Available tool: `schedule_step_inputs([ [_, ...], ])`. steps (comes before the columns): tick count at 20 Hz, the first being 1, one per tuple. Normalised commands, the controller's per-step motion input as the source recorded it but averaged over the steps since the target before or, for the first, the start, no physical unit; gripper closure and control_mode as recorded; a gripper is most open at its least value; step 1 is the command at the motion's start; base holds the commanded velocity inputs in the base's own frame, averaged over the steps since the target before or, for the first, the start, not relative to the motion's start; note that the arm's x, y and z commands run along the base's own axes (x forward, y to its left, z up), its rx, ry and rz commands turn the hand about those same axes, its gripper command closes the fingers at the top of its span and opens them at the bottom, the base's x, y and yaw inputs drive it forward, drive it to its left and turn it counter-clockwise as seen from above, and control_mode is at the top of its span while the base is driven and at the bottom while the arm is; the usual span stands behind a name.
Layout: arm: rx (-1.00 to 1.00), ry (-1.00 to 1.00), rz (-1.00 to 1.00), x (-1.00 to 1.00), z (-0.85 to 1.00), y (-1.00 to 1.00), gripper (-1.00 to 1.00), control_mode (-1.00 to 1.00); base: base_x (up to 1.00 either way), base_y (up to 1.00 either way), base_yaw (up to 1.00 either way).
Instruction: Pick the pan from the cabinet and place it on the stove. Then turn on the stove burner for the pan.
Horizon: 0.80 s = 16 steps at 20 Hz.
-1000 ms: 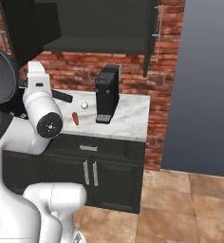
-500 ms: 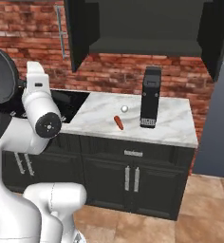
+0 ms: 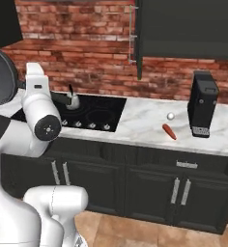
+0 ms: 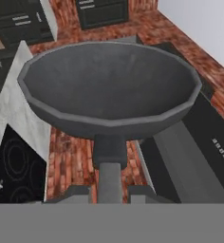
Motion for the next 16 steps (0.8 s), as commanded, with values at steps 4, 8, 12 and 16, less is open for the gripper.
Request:
schedule_step_inputs([
  [4,0.00,0.00,0.00,0.00,0.00,0.00,1.00,1.00,0.56,0.67,0.00],
  [8,0.00,0.00,0.00,0.00,0.00,0.00,1.00,1.00,0.59,0.33,0.00],
  [12,0.00,0.00,0.00,0.00,0.00,0.00,1.00,1.00,0.55,0.01,0.00],
  [16,0.00,0.00,0.00,0.00,0.00,0.00,1.00,1.00,0.55,0.00,0.00],
])
